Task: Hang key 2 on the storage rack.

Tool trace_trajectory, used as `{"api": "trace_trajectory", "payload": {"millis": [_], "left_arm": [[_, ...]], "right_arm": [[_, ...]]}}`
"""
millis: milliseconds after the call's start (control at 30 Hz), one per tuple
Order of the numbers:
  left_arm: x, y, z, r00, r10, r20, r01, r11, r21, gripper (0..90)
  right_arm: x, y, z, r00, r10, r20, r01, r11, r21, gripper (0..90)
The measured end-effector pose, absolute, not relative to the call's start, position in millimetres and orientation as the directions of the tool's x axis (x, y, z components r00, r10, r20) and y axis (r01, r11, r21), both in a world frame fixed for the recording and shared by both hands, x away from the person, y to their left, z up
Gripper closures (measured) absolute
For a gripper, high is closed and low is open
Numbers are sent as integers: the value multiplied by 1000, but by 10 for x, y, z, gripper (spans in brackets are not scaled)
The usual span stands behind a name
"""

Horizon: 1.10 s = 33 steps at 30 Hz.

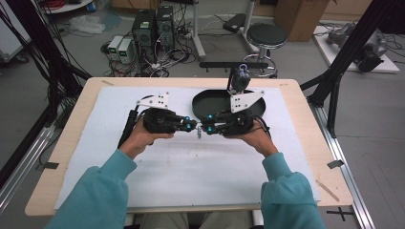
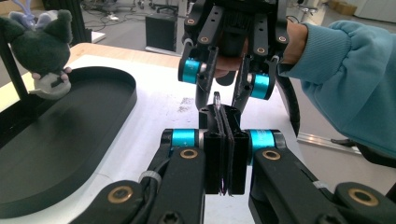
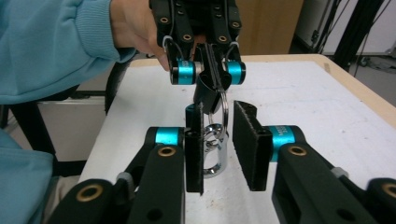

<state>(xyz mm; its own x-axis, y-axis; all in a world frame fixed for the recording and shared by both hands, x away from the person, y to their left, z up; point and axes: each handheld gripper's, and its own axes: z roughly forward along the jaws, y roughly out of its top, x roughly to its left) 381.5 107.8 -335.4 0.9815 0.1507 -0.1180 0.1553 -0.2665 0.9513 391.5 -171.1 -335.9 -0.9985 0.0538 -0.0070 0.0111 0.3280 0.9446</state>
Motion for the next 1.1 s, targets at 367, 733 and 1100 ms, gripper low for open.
{"api": "trace_trajectory", "payload": {"millis": [367, 733, 1100], "left_arm": [[3800, 1065, -3353, 985, 142, -101, 138, -281, 950, 881], [3803, 1047, -3367, 988, 133, -84, 119, -286, 951, 877], [3814, 1053, -3369, 980, 165, -109, 149, -257, 955, 701]], "right_arm": [[3914, -1713, -3359, -999, 48, 10, 25, 338, 941, 860], [3929, -1725, -3353, -996, 52, 74, 88, 351, 932, 888], [3934, -1743, -3351, -995, 71, 74, 95, 377, 921, 891]]}}
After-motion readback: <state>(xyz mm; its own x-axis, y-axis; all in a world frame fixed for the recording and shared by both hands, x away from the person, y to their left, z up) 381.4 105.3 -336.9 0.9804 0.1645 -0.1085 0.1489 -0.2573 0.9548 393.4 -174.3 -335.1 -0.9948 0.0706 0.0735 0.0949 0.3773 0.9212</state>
